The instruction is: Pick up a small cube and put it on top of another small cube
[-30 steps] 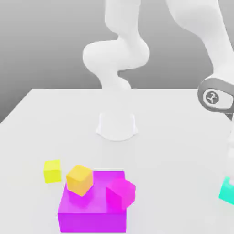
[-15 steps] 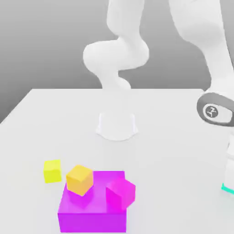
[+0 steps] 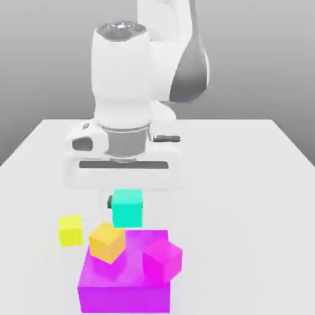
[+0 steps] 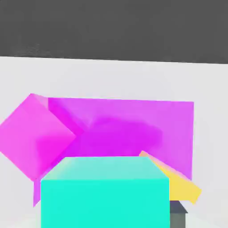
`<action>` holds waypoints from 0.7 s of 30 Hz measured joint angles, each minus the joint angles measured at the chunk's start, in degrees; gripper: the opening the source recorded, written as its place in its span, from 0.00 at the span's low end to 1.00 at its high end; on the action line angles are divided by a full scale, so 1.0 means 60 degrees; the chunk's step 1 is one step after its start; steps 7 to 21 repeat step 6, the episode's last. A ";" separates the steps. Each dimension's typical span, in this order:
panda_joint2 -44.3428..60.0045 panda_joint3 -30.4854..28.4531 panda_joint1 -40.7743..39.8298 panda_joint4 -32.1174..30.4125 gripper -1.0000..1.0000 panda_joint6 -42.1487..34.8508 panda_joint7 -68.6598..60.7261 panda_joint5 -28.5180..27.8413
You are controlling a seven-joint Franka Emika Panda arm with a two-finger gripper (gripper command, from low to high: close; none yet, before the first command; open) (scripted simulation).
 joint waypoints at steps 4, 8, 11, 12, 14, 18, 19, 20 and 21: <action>0.0835 -0.0077 -0.0049 -0.0247 1.00 0.1081 -0.0071 0.0106; 0.0835 -0.0077 -0.0048 -0.0247 1.00 0.1081 -0.0071 0.0106; 0.0835 -0.0077 -0.0048 -0.0247 1.00 0.1081 -0.0071 0.0106; 0.0835 -0.0077 -0.0048 -0.0247 1.00 0.1081 -0.0071 0.0106; 0.0835 -0.0077 -0.0048 -0.0247 1.00 0.1081 -0.0071 0.0106; 0.0835 -0.0077 -0.0048 -0.0247 1.00 0.1081 -0.0071 0.0106; 0.0835 -0.0077 -0.0048 -0.0247 1.00 0.1081 -0.0071 0.0106; 0.0835 -0.0077 -0.0048 -0.0247 1.00 0.1081 -0.0071 0.0106; 0.0835 -0.0077 -0.0048 -0.0247 1.00 0.1081 -0.0071 0.0106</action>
